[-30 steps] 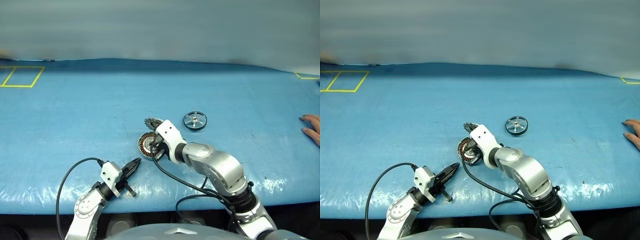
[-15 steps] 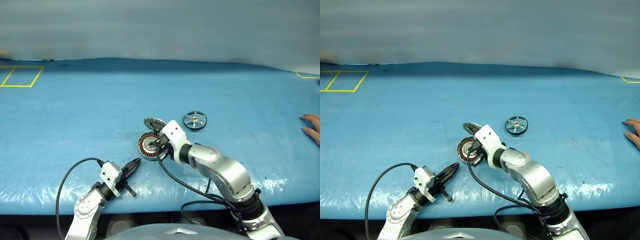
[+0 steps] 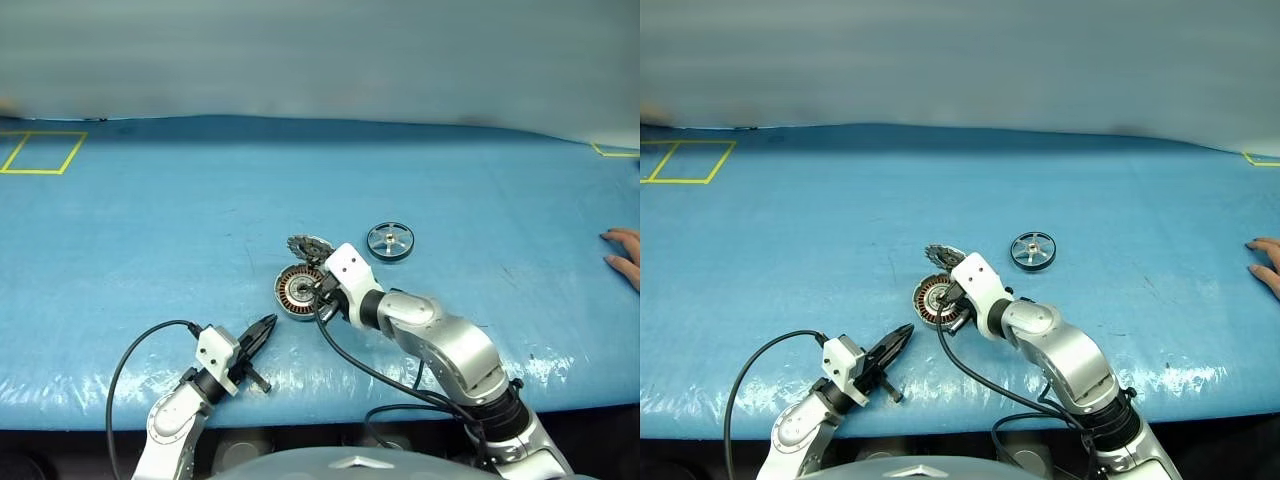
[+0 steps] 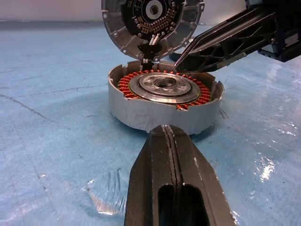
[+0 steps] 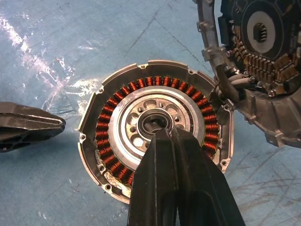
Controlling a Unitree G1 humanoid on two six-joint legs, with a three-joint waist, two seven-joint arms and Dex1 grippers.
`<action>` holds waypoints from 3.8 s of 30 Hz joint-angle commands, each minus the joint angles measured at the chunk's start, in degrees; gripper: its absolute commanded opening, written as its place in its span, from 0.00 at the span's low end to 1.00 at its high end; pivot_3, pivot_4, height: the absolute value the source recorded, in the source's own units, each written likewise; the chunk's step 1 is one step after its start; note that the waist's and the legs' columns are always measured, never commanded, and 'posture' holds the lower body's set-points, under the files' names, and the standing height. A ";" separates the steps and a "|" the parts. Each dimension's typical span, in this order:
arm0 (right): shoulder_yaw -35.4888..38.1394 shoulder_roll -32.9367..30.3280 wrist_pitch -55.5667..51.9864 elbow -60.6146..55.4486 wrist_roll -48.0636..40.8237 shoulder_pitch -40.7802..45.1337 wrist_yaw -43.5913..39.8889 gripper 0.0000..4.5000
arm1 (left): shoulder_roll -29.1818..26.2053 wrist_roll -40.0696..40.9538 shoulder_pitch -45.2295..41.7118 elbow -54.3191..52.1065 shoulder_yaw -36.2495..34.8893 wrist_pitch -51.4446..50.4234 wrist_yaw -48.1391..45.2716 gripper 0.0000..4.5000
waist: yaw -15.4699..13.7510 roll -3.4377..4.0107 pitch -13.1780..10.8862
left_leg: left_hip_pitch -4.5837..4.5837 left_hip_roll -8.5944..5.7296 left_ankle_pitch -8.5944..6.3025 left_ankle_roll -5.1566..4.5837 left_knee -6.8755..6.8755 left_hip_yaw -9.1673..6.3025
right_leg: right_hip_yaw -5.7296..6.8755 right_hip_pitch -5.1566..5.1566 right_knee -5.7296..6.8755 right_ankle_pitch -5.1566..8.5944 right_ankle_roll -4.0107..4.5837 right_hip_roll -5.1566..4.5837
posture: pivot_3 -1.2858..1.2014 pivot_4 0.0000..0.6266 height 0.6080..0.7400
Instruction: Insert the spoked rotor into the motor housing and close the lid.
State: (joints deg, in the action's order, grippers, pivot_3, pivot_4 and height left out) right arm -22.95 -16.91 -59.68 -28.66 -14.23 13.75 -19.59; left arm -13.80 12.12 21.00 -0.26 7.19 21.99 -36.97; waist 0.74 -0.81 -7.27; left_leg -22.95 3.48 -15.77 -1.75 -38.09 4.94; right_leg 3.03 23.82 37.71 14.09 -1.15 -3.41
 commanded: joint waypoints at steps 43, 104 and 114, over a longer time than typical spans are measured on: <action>-1.34 4.98 6.59 4.78 1.63 1.43 -0.69 0.03 | -0.56 -0.47 0.37 0.29 0.37 1.62 0.55 0.00 | 0.44 0.00 -0.01 | 0.01 0.02 0.00 0.01 0.04 0.01 | 0.01 0.02 0.02 0.00 0.01 0.03 | 0.52 0.24 1.00; -3.31 4.95 5.87 3.42 4.89 1.30 -0.26 0.03 | -0.47 -0.59 -0.57 1.71 0.31 2.49 0.96 0.00 | 0.44 0.04 -0.03 | 0.02 0.02 0.00 0.01 0.03 0.01 | 0.04 0.00 0.03 -0.05 -0.09 0.01 | 0.52 0.24 1.00; -2.82 5.69 8.16 2.44 3.42 1.13 -2.43 0.03 | -0.57 -0.74 -0.79 2.35 0.33 2.54 0.88 0.00 | 0.44 0.04 -0.03 | 0.02 0.03 0.00 0.01 0.04 0.00 | 0.04 0.00 0.04 -0.07 -0.13 0.02 | 0.52 0.24 1.00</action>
State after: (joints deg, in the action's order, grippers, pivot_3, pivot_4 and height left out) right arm -25.72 -11.64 -52.57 -23.79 -9.80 14.75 -21.39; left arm -14.61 11.40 20.02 1.57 7.35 24.10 -36.27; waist 1.18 -0.77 -7.30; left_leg -22.93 3.50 -15.77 -1.74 -38.05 4.93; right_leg 3.08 23.83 37.75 14.01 -1.27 -3.39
